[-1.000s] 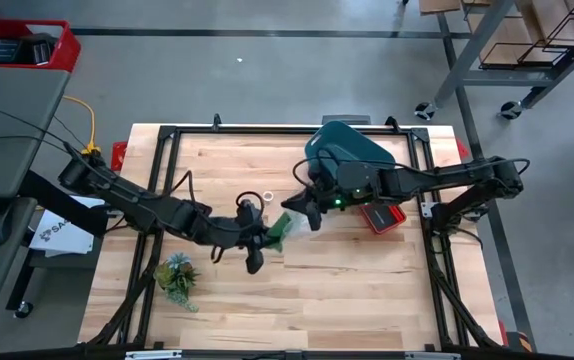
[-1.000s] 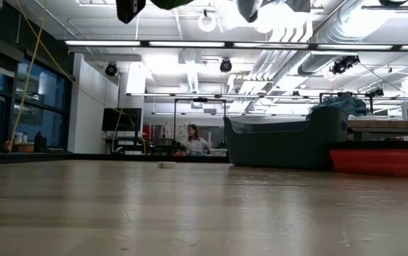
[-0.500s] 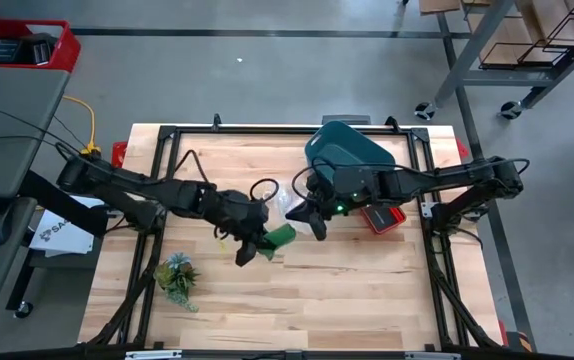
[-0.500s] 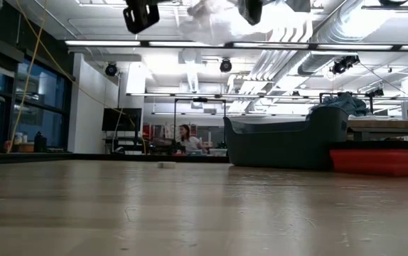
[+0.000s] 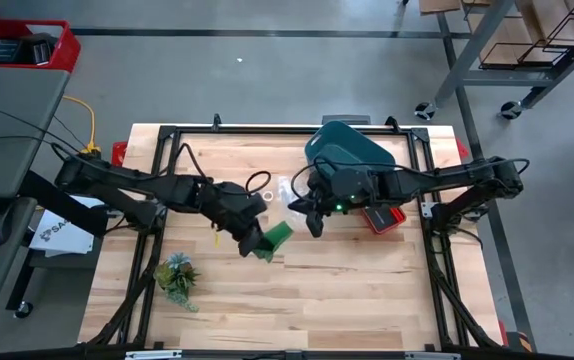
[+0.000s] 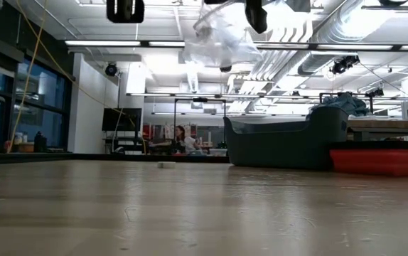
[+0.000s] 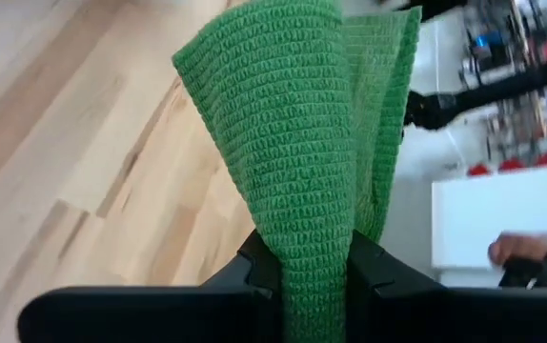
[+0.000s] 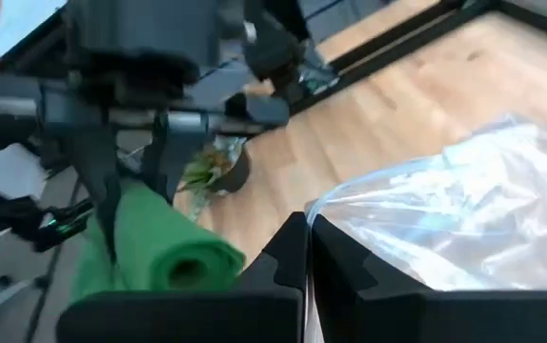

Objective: Roll bandage
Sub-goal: Put the green bandage into the transparent zip bag

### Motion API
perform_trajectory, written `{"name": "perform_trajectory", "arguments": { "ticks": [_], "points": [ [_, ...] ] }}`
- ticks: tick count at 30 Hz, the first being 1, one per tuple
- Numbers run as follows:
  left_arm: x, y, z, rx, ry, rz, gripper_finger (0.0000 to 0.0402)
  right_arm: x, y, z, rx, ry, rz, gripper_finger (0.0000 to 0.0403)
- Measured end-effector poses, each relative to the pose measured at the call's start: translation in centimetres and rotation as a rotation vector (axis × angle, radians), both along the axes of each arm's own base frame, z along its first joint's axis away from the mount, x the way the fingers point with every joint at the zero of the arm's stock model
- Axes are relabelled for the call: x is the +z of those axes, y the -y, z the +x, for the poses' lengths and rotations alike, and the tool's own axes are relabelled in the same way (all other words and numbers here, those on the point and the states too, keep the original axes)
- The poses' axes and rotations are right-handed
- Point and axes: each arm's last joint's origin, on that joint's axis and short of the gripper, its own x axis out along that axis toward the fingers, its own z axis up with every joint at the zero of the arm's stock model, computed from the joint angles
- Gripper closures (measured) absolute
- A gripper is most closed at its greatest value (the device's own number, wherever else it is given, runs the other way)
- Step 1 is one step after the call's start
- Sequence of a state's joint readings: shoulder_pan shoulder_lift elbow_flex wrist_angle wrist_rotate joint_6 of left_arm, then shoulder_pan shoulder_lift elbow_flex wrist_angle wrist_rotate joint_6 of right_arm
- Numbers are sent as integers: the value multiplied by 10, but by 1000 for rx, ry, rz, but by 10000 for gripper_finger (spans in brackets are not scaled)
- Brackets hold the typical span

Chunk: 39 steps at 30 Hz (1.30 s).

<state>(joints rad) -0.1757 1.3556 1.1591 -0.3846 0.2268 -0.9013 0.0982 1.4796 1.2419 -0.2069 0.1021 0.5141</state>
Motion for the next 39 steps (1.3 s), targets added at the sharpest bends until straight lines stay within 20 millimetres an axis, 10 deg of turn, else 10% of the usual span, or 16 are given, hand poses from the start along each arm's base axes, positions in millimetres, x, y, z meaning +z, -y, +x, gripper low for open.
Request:
{"name": "perform_trajectory", "arguments": {
  "ticks": [18,39],
  "points": [
    [-5,-14,11,216,-37,-93,364,1,-25,1,44,44,-162,403],
    [11,-14,18,230,194,28,364,18,-35,4,86,210,55,403]
  ]
}}
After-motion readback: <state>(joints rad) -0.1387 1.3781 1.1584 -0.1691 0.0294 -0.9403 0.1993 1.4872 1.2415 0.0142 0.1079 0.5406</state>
